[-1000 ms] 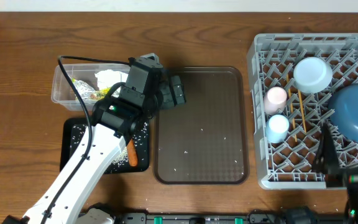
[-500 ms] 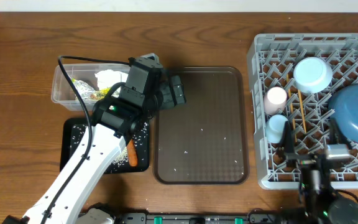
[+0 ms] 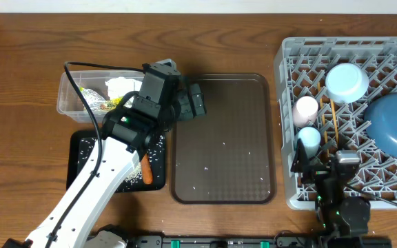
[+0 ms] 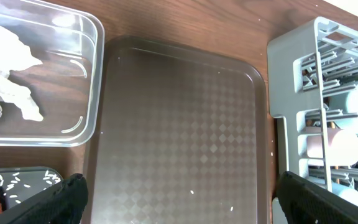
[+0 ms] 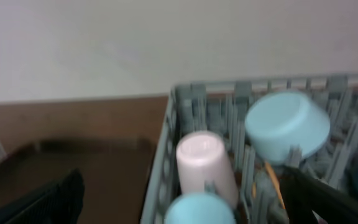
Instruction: Sort waste into correct bins and load items into the dishwasher rack
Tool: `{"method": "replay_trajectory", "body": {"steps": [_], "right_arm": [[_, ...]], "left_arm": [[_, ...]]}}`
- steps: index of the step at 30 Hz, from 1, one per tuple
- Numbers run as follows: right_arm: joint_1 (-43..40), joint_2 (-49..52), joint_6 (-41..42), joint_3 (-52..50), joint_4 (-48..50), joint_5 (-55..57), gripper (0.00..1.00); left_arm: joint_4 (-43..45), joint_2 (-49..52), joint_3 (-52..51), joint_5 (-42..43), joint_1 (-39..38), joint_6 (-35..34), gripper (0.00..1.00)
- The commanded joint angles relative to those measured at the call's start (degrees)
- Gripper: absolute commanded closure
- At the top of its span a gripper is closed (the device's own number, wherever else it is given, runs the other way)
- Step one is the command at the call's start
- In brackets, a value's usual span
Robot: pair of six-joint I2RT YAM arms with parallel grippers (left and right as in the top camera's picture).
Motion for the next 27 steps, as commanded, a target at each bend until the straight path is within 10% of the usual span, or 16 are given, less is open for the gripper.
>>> {"method": "replay_trajectory", "body": {"steps": [1,27], "right_arm": [[-0.98,-0.50,-2.69,-0.22,-1.60,-0.22,0.01],[-1.01,-0.48,-6.84,-0.22,-1.49,-0.22,0.01]], "left_arm": [[0.02,-0.11,0.59,-0.72,-0.02,0.33,0.01],[0.02,-0.09,0.59,-0.72,-0.02,0.33,0.01]]}}
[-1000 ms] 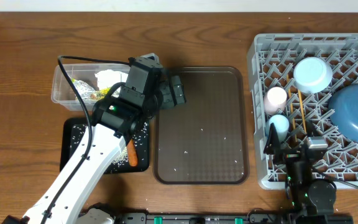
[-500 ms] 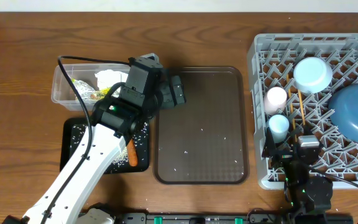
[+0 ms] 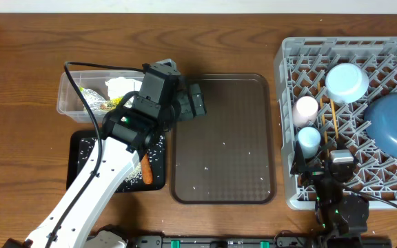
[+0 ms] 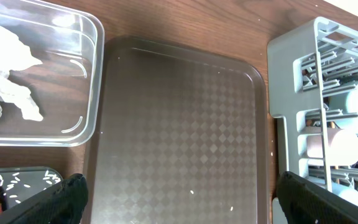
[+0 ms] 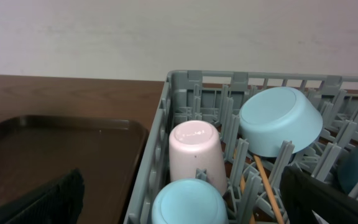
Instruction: Sort waste into correct bins and load items into the dishwasher rack
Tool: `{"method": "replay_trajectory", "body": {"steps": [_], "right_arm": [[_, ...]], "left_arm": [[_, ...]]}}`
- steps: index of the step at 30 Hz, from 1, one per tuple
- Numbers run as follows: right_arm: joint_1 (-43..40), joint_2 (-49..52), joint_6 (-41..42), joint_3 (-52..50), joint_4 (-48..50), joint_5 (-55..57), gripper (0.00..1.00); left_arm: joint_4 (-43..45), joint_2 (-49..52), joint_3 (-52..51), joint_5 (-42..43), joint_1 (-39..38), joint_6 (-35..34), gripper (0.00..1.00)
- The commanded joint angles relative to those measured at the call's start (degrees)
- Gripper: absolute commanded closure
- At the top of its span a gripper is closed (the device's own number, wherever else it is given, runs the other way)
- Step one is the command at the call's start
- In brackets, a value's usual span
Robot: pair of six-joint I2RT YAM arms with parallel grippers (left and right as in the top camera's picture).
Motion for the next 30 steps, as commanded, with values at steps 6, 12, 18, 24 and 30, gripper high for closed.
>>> {"method": "replay_trajectory", "body": {"steps": [6,12,18,24,30], "right_arm": [[-1.01,-0.42,-0.87,-0.11,-0.26,-0.20,0.01],[-1.01,-0.42,-0.87,-0.11,-0.26,-0.22,0.01],[-1.01,-0.42,-0.87,-0.11,-0.26,-0.22,0.01],[-1.01,-0.42,-0.87,-0.11,-0.26,-0.22,0.01],[-1.01,-0.42,-0.87,-0.11,-0.26,-0.22,0.01]], "left_arm": [[-1.01,-2.43,0.59,-1.11,-0.04,0.33,0.01],[-3.82,-15.80,0.59,-3.91,0.44,0.39,0.01],[-8.81,-33.51,0.00,-5.22,4.22,0.37,0.01],[-15.89,-50.01,-3.28,-4.74,9.57,0.31,0.01],[-19.02,-64.87,-12.83,-5.01,13.29,0.35,0.01]]}}
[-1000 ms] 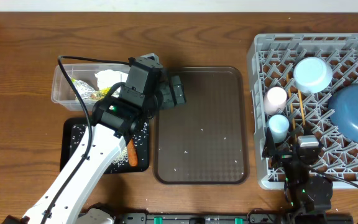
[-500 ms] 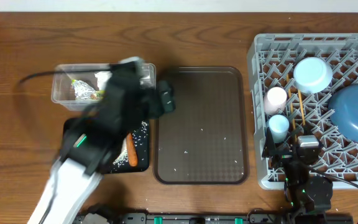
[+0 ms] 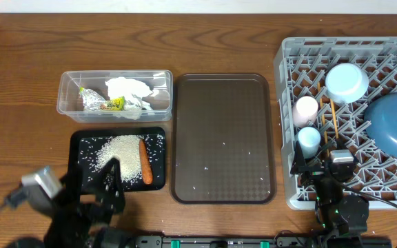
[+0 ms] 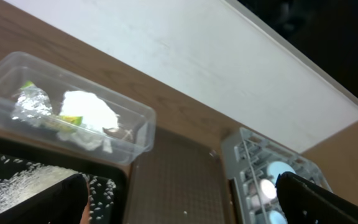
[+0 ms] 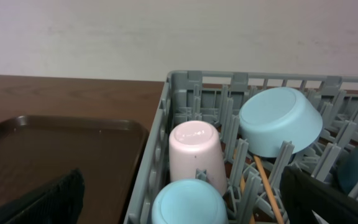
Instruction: Sort waste into correct bins and load items into the dishwasher rack
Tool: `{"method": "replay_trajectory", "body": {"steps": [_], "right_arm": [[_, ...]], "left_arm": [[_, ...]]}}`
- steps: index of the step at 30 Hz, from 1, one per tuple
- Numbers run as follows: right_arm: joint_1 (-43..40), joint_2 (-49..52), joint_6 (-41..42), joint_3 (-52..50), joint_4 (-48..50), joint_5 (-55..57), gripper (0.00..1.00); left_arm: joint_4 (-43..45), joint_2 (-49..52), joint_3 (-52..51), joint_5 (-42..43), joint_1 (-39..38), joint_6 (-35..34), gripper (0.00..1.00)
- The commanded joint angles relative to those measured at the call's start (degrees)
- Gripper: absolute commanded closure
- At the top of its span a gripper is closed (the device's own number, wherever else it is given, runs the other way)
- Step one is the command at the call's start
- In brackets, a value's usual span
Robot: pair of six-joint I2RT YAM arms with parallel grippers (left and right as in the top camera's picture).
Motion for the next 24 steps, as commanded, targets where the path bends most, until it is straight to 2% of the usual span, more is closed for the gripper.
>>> {"method": "replay_trajectory", "body": {"steps": [1,7,11,17,20,24], "right_arm": [[-1.01,-0.39,-0.83,-0.09,-0.26,-0.20,0.01],[-1.01,-0.39,-0.83,-0.09,-0.26,-0.20,0.01],[-1.01,-0.39,-0.83,-0.09,-0.26,-0.20,0.01],[-1.01,-0.39,-0.83,-0.09,-0.26,-0.20,0.01],[-1.01,-0.39,-0.83,-0.09,-0.26,-0.20,0.01],[-1.01,-0.39,-0.83,-0.09,-0.26,-0.20,0.01]], "left_arm": [[-0.39,-5.86,-6.97,-0.59,2.16,0.35,0.01],[3.93,-14.21,-22.32,-0.57,5.11,0.28,0.01],[16.31,-16.09,-32.33,-0.55,5.14,-0.17,0.01],[39.36,-16.20,-45.62,-0.13,5.14,-0.52,0.01],[47.28,-16.20,-50.03,-0.13,5.14,-0.50,0.01],[52.78,-16.20,-54.29,-0.13,5.14,-0.50,0.01]]}}
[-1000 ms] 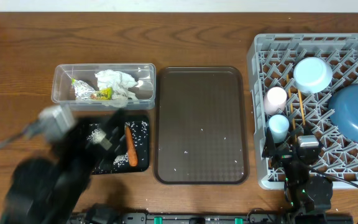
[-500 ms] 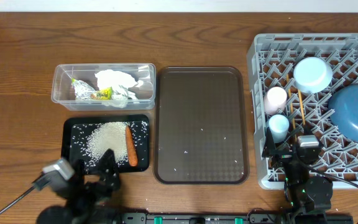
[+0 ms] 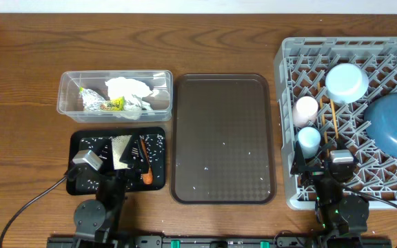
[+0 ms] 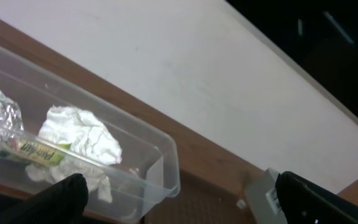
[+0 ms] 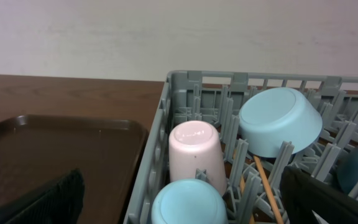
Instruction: Sort waste into correct bins and load items into the dishwasher rack
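Observation:
The grey dishwasher rack [image 3: 288, 83] at the right holds a pink cup [image 3: 306, 109], two light blue cups [image 3: 309, 138], a blue bowl [image 3: 393, 124] and chopsticks [image 3: 326, 110]. A clear bin [image 3: 71, 103] at the back left holds white tissue [image 3: 128, 88] and foil wrappers. In front of it a black tray [image 3: 157, 138] carries rice and a carrot [image 3: 147, 178], partly hidden by my left arm [image 3: 88, 164]. The left gripper [image 4: 179, 208] is open and holds nothing. My right gripper [image 5: 179, 208] is open too, at the rack's front left corner, holding nothing.
A brown serving tray [image 3: 222, 138] lies between the bins and the rack, with only a few rice grains on it. The white wall [image 5: 166, 31] runs behind the table. Both arms sit at the table's front edge.
My left arm has moved from the front left corner of the table to the front edge behind the black tray, and its camera sees the clear bin closer. The right arm has not moved.
My left gripper stood open over the brown tray's left edge beside the clear bin at the first two moments. Then it was drawn back to the front left corner, and now it is folded at the black tray. The right gripper stayed open at the rack's corner.

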Tool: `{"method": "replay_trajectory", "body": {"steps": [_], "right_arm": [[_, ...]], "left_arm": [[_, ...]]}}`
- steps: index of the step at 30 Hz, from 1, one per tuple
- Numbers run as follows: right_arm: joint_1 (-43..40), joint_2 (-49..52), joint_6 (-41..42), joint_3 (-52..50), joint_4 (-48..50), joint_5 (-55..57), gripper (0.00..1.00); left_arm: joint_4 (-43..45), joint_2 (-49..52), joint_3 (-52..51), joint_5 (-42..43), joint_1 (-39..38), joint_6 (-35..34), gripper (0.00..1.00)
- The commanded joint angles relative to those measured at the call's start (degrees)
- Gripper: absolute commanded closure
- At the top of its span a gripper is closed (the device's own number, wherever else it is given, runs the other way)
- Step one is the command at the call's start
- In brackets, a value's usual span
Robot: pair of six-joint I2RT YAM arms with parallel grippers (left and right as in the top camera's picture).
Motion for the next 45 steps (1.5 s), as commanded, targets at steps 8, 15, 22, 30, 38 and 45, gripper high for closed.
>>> {"method": "replay_trajectory", "body": {"steps": [8,15,22,30,38,45], "right_arm": [[-1.01,-0.37,-0.70,-0.09,-0.24,-0.20,0.01],[-1.01,-0.37,-0.70,-0.09,-0.24,-0.20,0.01],[-1.01,-0.37,-0.70,-0.09,-0.24,-0.20,0.01],[-1.01,-0.37,-0.70,-0.09,-0.24,-0.20,0.01],[-1.01,-0.37,-0.70,-0.09,-0.24,-0.20,0.01],[-1.01,-0.37,-0.70,-0.09,-0.24,-0.20,0.01]], "left_arm": [[2.51,-0.46,-5.92,-0.04,0.26,3.93,0.01],[-0.50,-0.48,-7.63,-0.07,0.11,8.33,0.01],[-2.14,-0.46,-7.63,-0.09,0.13,17.18,0.01],[-2.12,-0.35,-7.63,-0.07,0.13,17.14,0.01],[-2.12,-0.35,-7.63,-0.09,0.11,17.14,0.01],[-2.12,-0.35,-7.63,-0.07,0.13,17.14,0.01]]}}
